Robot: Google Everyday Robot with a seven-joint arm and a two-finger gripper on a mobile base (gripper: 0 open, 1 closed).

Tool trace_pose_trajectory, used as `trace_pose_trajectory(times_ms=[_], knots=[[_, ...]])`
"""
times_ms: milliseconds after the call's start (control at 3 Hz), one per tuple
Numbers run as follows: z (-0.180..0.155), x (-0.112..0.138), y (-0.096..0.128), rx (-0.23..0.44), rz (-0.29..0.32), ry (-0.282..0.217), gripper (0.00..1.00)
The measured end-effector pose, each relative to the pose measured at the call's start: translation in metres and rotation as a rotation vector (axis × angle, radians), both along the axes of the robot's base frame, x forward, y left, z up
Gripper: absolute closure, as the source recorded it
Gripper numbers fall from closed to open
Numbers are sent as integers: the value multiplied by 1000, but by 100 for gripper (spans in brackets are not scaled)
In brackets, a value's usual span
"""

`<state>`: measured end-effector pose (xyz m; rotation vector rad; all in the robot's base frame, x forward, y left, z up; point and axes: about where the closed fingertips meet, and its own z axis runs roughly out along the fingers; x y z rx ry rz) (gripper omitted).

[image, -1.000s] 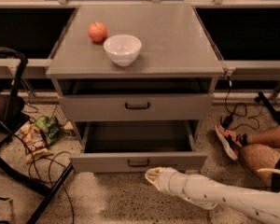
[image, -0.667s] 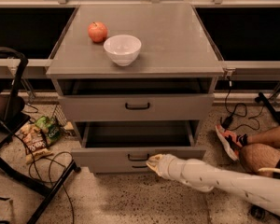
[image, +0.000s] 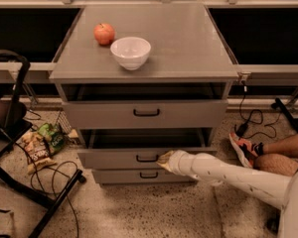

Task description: Close middle drawer

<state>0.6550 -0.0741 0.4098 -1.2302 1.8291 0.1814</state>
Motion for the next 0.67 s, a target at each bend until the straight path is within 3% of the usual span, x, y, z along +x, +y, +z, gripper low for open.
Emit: trace_pose_trajectory(times_ms=[667], knots=[[0, 0, 0, 0, 0, 0, 62]])
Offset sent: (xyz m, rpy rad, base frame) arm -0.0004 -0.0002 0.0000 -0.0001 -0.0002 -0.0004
